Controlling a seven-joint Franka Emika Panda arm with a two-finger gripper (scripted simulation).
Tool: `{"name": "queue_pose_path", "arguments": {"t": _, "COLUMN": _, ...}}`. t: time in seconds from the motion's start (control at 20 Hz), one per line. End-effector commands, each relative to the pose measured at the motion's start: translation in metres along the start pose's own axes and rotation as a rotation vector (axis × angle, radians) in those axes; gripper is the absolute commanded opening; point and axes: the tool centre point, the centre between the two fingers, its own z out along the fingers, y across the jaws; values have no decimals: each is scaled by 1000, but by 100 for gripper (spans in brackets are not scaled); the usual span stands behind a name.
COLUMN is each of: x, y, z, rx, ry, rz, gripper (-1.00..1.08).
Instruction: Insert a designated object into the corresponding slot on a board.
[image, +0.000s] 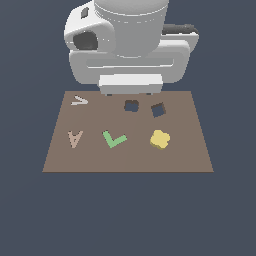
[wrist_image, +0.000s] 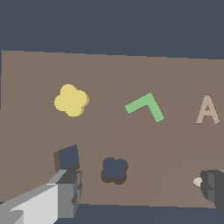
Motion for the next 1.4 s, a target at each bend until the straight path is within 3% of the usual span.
{"name": "queue_pose_path", "arguments": {"t": 0.0, "x": 0, "y": 0, "z": 0, "rx": 0, "ry": 0, "rz": 0, "gripper": 100}}
{"name": "queue_pose_path", "arguments": {"t": 0.65, "x": 7, "y": -18, "z": 21, "rx": 2, "ry": 2, "rz": 86, "gripper": 100}}
{"name": "queue_pose_path", "arguments": {"t": 1.35, "x": 39, "y": -71, "z": 89, "rx": 8, "ry": 7, "rz": 357, "gripper": 100}}
